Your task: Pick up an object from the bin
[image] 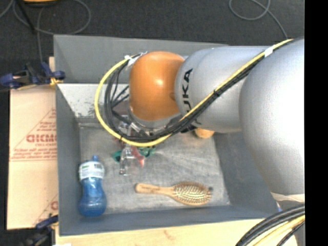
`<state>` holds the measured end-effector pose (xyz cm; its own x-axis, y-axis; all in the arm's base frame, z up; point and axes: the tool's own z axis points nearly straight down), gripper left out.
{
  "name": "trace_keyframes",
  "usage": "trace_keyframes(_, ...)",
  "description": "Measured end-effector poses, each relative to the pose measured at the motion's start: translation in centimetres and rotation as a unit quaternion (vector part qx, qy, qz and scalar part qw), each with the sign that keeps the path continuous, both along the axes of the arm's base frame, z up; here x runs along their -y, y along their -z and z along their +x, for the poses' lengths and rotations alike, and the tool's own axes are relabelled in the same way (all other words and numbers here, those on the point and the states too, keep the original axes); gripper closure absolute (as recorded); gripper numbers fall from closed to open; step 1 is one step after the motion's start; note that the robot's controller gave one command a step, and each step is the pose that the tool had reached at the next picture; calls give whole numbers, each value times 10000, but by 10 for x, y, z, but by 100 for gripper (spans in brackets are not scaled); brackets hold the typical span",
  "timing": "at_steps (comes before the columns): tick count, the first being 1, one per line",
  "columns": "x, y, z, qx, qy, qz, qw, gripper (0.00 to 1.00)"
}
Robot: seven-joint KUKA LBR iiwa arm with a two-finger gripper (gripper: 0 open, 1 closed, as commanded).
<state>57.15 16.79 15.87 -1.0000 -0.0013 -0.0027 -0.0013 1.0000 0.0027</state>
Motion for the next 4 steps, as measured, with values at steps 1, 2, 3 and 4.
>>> trace_keyframes(1, 22, 85, 30, 51, -350, 2, 9994, 100)
trace_keyframes(2, 21, 85, 30, 49, -345, 4, 9994, 100)
trace_keyframes(3, 28, 37, 17, -32, -288, -7, 9996, 100)
trace_keyframes(4, 31, -17, 33, 12, -980, -17, 9952, 100)
